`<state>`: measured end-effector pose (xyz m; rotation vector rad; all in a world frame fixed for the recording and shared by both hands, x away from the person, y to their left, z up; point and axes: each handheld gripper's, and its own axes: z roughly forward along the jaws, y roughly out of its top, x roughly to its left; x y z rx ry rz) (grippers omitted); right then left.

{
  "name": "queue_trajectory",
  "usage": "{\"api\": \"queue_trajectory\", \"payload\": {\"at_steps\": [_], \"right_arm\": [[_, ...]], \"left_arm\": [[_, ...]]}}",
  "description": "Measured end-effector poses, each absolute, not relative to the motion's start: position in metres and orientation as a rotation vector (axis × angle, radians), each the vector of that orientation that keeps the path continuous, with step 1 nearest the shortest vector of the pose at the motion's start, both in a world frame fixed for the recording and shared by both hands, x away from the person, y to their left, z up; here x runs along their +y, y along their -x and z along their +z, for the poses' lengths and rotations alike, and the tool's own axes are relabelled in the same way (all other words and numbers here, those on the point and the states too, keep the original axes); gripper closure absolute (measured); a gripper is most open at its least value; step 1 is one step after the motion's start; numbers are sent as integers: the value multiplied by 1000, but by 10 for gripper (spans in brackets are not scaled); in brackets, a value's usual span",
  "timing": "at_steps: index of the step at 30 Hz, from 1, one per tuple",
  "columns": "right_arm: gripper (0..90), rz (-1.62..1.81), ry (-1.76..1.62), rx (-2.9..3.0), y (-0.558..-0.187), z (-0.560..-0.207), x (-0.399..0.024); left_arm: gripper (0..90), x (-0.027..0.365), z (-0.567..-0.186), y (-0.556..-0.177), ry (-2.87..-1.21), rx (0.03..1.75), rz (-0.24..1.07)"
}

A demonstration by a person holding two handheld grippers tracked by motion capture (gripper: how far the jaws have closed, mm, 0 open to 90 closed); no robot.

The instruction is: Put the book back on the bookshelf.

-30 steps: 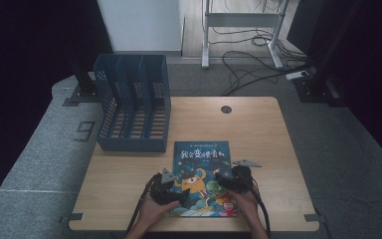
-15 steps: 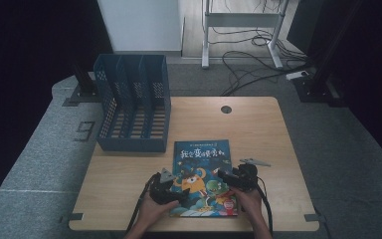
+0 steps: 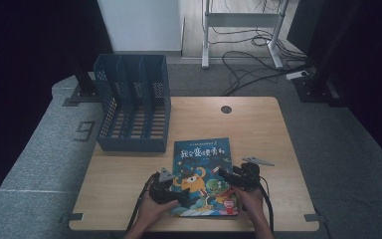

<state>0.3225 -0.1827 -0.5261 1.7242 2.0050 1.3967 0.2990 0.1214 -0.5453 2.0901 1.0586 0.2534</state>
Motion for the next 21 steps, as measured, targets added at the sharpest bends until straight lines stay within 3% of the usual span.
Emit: {"api": "queue_trajectory", "payload": {"at_steps": [21], "right_arm": [[279, 1417, -1687, 2019, -320, -519, -182]], "left_arm": [[156, 127, -543, -300, -2101, 1034, 239]]}}
